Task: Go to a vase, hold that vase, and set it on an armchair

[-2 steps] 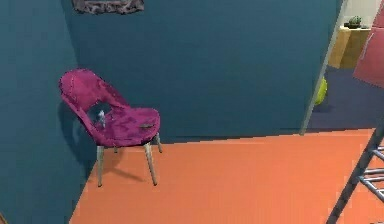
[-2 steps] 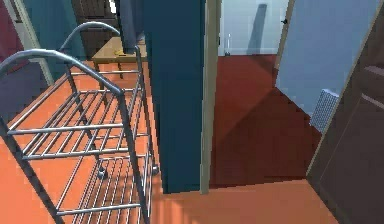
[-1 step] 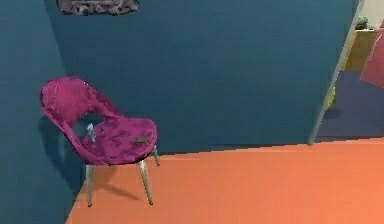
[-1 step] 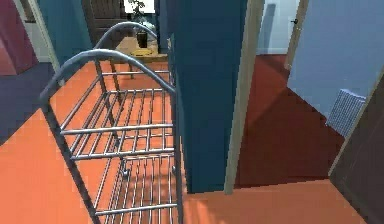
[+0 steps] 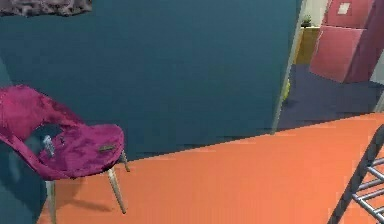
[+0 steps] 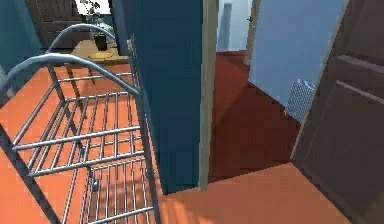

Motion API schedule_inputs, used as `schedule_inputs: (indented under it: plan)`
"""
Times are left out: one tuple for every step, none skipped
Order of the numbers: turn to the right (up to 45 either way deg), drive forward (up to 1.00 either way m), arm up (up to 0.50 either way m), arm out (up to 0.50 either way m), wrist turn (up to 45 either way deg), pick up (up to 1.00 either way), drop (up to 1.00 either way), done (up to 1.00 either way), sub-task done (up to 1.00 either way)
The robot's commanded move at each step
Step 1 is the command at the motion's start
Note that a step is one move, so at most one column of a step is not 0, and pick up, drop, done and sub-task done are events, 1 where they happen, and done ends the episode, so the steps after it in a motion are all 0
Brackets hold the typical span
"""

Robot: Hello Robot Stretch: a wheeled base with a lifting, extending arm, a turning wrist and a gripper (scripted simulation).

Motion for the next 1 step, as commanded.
schedule_inputs:
  plan:
    - [0.0,0.6,0.0,0.0,0.0,0.0,0.0,0.0,0.0]
